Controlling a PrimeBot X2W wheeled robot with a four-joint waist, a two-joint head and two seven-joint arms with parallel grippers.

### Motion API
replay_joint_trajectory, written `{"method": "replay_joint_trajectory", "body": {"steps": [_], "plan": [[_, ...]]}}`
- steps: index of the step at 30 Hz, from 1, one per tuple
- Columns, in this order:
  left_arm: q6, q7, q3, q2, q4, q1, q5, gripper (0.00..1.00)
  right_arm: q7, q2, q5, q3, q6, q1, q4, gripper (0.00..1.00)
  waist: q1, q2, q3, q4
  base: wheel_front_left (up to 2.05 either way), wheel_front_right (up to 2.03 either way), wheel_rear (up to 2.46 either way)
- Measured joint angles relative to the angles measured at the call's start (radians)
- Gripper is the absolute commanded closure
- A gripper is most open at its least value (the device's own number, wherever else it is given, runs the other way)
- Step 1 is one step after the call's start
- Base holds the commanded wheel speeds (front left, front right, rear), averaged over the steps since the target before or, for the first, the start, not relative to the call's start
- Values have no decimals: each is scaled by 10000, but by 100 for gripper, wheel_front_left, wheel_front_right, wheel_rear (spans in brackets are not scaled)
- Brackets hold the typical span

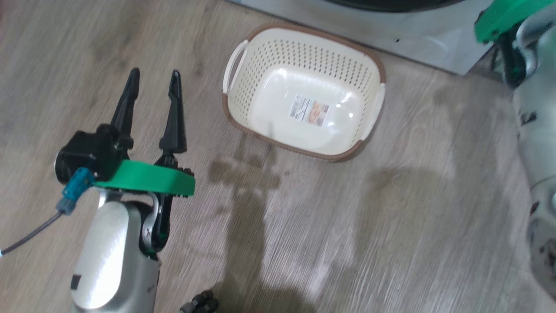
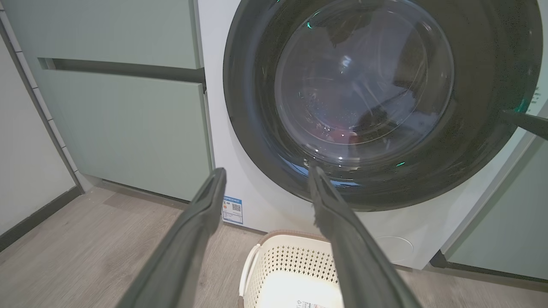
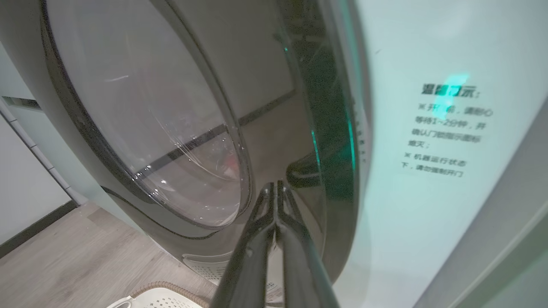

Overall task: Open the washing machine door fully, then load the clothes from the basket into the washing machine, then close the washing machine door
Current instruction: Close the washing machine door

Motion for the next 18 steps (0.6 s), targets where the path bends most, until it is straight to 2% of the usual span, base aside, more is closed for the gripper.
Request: {"method": "replay_joint_trajectory", "body": {"steps": [4,6,8,9,10,18], "plan": [[-13,0,130,0,92,296,224,0,-10,240,290,138,0,1017,-443,100,0,0,-429,-184,0,0,0],[-105,0,336,13,205,587,349,0,-10,489,637,268,0,2170,-965,100,0,0,-765,-405,0,0,0],[-138,0,393,31,236,795,430,0,-10,602,790,370,0,2879,-1363,44,0,0,-986,-598,0,0,0],[-199,0,431,36,263,898,460,0,-10,631,840,378,0,3190,-1578,9,0,0,-1097,-702,0,0,0],[-244,0,474,58,303,1007,458,0,-10,669,876,376,0,3478,-1802,0,0,0,-1207,-817,0,0,0],[-280,0,525,226,393,1712,571,0,-10,999,1024,173,0,5404,-3710,0,-1,0,-1994,-1586,0,0,0]]}}
